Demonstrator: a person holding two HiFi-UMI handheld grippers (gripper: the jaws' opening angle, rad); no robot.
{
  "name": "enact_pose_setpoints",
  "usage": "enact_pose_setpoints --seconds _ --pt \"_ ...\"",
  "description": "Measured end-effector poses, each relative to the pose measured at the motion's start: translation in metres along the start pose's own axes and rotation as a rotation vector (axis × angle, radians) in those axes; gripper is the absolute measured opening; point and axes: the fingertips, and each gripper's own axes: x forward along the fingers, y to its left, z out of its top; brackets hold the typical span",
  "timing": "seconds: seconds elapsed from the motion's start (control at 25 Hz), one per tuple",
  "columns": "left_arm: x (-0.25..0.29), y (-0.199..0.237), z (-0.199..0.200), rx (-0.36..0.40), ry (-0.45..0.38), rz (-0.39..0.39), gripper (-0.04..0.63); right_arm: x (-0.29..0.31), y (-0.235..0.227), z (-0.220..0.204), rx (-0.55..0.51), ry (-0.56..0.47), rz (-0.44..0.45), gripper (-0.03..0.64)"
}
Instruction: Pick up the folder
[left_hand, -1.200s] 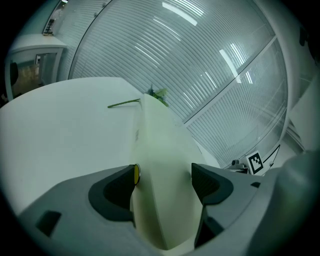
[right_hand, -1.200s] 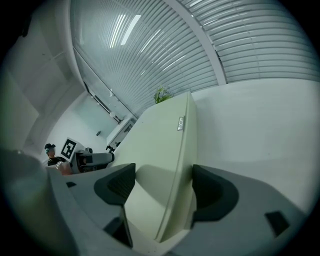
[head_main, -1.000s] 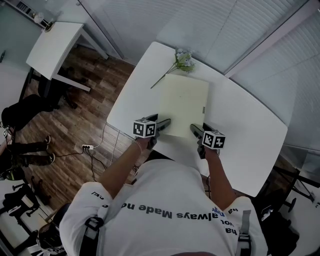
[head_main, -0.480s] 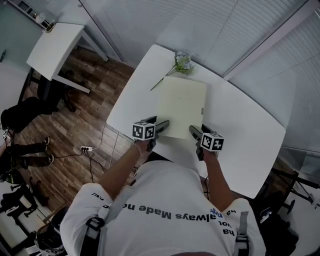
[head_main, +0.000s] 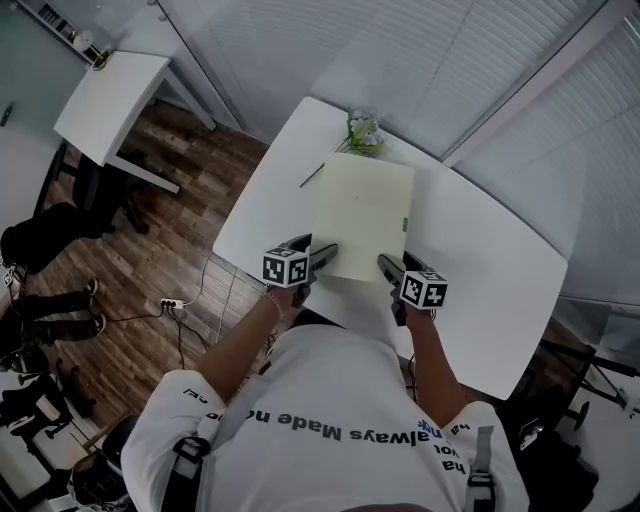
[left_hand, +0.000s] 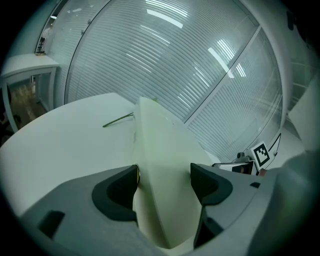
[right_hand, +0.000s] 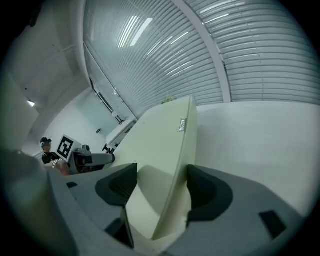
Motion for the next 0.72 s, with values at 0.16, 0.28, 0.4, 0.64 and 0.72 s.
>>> enact_pose_setpoints --seconds 0.16,0.28,0.4,0.64,0.72 --pt "-0.006 -0.008 0.008 0.015 -0.024 0.001 0.325 -0.008 0.005 0.008 -0.015 -0.026 0.000 0.308" --pt "-0.011 -0.013 0.014 0.022 -0.042 0.000 0.325 -0.014 0.009 0.015 -0.029 -0.043 -0.004 0.308" --pt "-0.016 -0.019 0.020 0.034 -0.057 -0.002 0.325 -0.021 0.014 0.020 -0.043 -0.058 -0.005 0.308" --pt "-0.025 -0.029 0.036 0.053 -0.091 -0.005 0.325 -0.031 0.023 0.037 -0.062 -0.095 -0.004 0.308" --pt "-0.029 -0.032 0.042 0.059 -0.104 -0.006 0.325 -0.034 0.026 0.043 -0.070 -0.108 -0.005 0.308"
